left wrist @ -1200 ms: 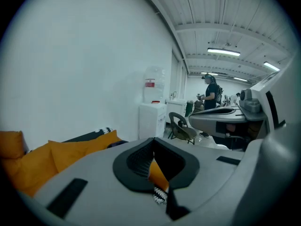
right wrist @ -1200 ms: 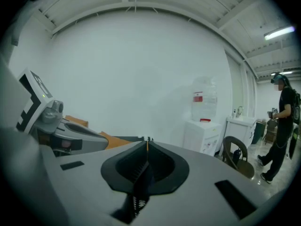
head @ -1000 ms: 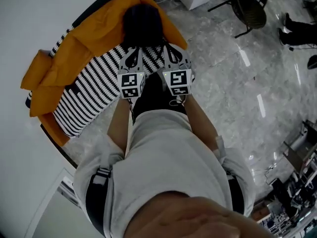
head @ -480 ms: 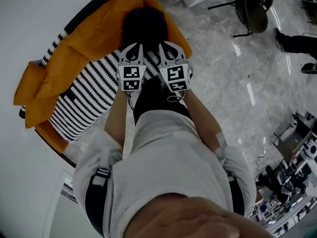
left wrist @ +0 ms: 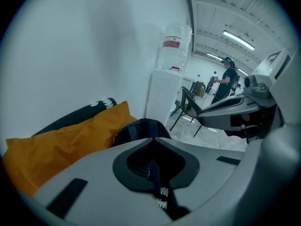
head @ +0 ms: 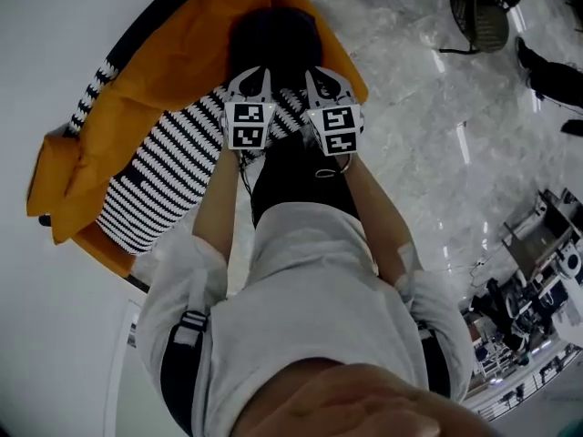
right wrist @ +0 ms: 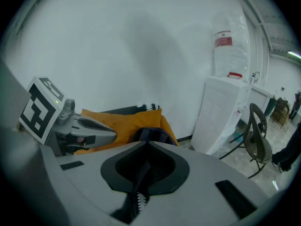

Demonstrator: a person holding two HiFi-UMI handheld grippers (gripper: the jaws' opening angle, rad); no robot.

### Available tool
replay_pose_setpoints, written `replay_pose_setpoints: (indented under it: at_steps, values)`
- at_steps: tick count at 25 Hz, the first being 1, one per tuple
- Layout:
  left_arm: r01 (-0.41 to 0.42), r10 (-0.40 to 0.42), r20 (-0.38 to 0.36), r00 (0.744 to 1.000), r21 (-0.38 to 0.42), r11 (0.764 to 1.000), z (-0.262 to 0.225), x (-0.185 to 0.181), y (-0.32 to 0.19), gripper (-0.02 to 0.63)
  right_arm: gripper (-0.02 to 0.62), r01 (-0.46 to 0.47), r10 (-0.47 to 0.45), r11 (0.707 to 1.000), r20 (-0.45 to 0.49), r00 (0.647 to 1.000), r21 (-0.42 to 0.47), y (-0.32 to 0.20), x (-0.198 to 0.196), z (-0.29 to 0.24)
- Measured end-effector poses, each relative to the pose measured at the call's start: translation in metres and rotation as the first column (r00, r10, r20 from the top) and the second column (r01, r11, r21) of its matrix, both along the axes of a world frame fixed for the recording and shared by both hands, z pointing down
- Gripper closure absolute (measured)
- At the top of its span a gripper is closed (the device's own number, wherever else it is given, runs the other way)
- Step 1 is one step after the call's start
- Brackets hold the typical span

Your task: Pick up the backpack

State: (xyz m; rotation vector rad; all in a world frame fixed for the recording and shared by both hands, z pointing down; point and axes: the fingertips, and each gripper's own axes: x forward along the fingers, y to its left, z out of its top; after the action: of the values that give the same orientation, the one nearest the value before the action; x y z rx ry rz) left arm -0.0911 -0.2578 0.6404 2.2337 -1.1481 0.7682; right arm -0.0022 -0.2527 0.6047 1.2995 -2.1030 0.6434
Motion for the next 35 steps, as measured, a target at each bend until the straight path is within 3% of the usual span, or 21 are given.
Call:
replay_pose_setpoints:
  at_steps: [10, 15, 26, 28, 30, 35]
  values:
    - [0.055, -0.057, -0.022, 0.998, -0.068, 0.996, 0.05, -0.018, -0.049, 0.594, 0.555, -0.075, 0.079, 0.993, 0.043, 0.996, -0.086, -0.042, -0.009, 0.056]
    - [0.093, -0.107, -0.091, 0.99, -0.148, 0.985, 0.08, -0.027, -0.069, 0.593, 0.554, -0.117, 0.125, 0.986, 0.06, 0.99, -0.118, -0.057, -0.009, 0.086]
    - [-0.015, -0.022, -0.137, 0.99, -0.265, 0.964, 0.124, -0.013, -0.087, 0.59, 0.541, -0.173, 0.201, 0.96, 0.111, 0.973, -0.22, -0.082, -0.005, 0.14]
    - [-0.037, -0.006, -0.15, 0.989, -0.285, 0.958, 0.131, -0.011, -0.085, 0.543, 0.47, -0.166, 0.199, 0.957, 0.119, 0.973, -0.238, -0.082, -0.007, 0.147]
    - [-0.05, 0.003, -0.156, 0.988, -0.3, 0.953, 0.137, -0.011, -0.084, 0.483, 0.452, -0.161, 0.194, 0.955, 0.113, 0.974, -0.249, -0.081, -0.01, 0.152]
    - [-0.048, -0.009, -0.174, 0.985, -0.321, 0.946, 0.148, -0.01, -0.089, 0.471, 0.442, -0.173, 0.203, 0.952, 0.095, 0.975, -0.254, -0.086, -0.009, 0.165]
